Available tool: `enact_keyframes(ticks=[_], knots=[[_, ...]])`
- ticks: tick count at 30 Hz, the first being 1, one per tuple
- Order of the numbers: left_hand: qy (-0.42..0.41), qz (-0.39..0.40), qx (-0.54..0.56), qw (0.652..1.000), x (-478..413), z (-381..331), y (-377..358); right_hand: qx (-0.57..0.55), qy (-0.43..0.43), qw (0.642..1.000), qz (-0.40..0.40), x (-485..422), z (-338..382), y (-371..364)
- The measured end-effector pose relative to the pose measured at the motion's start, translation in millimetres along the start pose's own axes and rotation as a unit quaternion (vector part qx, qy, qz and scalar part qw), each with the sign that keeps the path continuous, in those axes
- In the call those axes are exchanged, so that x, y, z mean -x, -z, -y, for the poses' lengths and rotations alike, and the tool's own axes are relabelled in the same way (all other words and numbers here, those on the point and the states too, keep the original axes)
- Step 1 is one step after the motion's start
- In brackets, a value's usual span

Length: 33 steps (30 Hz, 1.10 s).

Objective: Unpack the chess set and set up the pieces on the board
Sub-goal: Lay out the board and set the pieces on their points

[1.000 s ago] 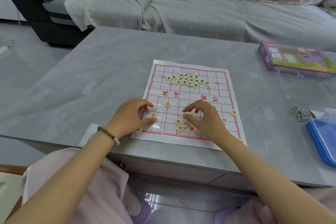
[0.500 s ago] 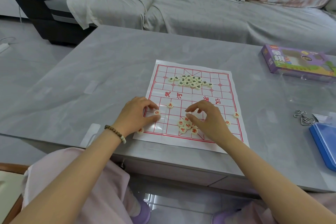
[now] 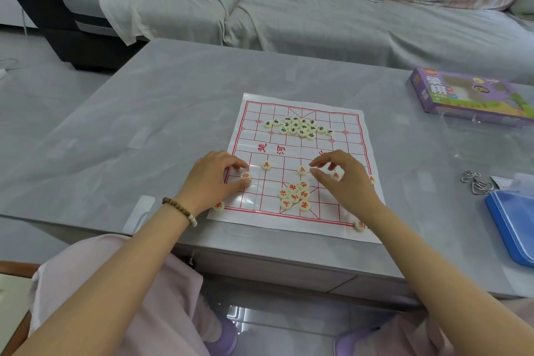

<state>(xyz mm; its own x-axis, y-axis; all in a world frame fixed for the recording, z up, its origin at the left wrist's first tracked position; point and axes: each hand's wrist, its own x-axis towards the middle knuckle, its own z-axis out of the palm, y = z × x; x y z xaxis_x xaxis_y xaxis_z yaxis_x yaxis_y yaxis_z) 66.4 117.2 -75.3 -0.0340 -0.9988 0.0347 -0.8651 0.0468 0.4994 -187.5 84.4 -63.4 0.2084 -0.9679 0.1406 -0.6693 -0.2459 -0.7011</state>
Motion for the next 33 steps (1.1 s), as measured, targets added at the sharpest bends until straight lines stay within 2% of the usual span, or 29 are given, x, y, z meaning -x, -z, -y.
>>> enact_keyframes(ticks=[4,7,10,16,20,26,33], knots=[[-0.03,-0.047,-0.012,0.998,6.6,-19.5,-1.2,0.024,-0.007,1.0,0.015,2.9,-5.8,7.7],[-0.07,-0.003,0.009,0.998,11.9,-37.0,-8.1,0.061,0.008,0.996,0.062,9.0,-10.3,8.7],[-0.084,0.052,0.01,0.995,15.3,-46.7,-20.0,0.145,0.056,0.981,0.113,21.0,-15.8,7.6],[-0.09,0.061,-0.005,0.994,16.8,-51.4,-36.4,0.229,0.121,0.955,0.147,42.2,-25.6,10.1],[-0.088,0.053,0.003,0.995,16.6,-53.2,-36.4,0.24,0.123,0.954,0.13,42.8,-27.6,14.6],[-0.071,0.025,0.027,0.997,17.0,-51.1,-34.3,0.182,0.117,0.971,0.102,41.3,-17.7,4.9],[-0.068,0.014,0.03,0.997,21.5,-53.3,-35.3,0.193,0.111,0.972,0.07,34.5,-7.6,-5.9]])
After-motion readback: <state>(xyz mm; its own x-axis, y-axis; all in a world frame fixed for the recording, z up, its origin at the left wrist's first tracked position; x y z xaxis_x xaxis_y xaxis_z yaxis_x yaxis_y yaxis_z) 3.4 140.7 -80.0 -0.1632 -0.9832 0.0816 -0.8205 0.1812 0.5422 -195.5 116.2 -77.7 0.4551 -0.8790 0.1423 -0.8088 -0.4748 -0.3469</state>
